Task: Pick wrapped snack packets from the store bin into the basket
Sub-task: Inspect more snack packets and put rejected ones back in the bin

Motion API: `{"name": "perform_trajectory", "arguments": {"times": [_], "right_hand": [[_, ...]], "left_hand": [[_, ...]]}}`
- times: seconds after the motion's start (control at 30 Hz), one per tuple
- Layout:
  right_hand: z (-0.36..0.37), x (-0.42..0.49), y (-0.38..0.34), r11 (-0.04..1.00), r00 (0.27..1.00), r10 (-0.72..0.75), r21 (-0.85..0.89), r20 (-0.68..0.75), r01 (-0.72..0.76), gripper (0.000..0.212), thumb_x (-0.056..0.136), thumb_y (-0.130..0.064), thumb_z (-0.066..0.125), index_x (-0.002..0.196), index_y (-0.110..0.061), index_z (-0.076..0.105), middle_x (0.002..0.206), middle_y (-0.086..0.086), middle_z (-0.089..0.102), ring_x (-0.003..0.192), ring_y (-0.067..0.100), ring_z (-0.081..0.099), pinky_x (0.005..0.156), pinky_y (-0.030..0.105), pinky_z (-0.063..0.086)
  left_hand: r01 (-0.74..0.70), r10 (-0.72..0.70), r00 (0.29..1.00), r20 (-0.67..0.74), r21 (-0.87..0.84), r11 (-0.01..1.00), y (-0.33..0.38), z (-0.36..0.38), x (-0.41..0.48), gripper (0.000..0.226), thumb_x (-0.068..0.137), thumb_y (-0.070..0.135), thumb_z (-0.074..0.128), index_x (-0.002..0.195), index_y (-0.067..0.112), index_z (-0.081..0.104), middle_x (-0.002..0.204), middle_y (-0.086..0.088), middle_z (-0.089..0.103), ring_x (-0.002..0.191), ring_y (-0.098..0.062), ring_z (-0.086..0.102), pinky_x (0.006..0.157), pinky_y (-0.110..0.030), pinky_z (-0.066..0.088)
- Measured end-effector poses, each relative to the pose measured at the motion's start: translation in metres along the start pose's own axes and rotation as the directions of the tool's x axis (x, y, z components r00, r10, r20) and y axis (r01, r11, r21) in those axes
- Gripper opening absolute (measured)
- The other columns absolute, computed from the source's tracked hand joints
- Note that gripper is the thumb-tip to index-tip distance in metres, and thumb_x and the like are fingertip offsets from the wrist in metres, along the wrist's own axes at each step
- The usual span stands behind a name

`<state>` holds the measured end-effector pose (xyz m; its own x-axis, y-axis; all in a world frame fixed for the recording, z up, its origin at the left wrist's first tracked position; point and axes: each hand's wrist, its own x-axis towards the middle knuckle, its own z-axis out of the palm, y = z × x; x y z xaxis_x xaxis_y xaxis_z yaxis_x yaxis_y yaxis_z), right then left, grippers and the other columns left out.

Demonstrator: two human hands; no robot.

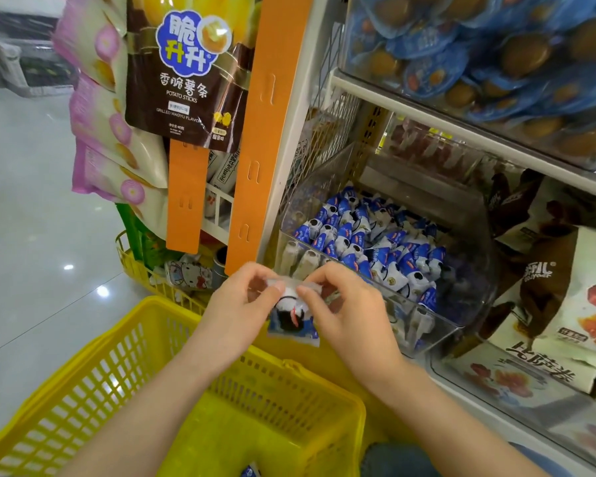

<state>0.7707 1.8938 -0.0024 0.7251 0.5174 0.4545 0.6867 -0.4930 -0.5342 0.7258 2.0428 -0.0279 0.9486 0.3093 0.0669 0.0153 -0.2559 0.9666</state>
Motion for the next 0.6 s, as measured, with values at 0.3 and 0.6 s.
{"name": "perform_trajectory", "arguments": {"times": [0.3, 0.6], "right_hand": [[-0.003, 0.003, 0.003, 0.984, 0.986, -0.165, 0.068, -0.017, 0.166, 0.005, 0.077, -0.007, 0.069, 0.082, -0.007, 0.069, 0.095, 0.002, 0.064, 0.092, 0.013, 0.059, 0.077, 0.032, 0.052], [0.002, 0.0, -0.006, 0.992, 0.988, -0.119, 0.049, 0.097, 0.115, 0.022, 0.088, -0.036, 0.052, 0.097, -0.019, 0.062, 0.096, -0.007, 0.059, 0.09, 0.002, 0.052, 0.079, 0.017, 0.044]], "left_hand": [[0.478, -0.345, 0.877, 0.335, -0.523, 0.705, 0.01, -0.008, 0.003, 0.051, 0.094, 0.049, 0.034, 0.1, 0.009, 0.065, 0.09, -0.011, 0.074, 0.08, -0.023, 0.072, 0.058, -0.026, 0.057], [0.315, -0.282, 0.949, 0.141, -0.468, 0.825, 0.012, -0.005, -0.001, 0.019, 0.094, 0.021, 0.051, 0.103, 0.015, 0.067, 0.086, 0.0, 0.074, 0.079, -0.01, 0.069, 0.069, -0.026, 0.053]]}}
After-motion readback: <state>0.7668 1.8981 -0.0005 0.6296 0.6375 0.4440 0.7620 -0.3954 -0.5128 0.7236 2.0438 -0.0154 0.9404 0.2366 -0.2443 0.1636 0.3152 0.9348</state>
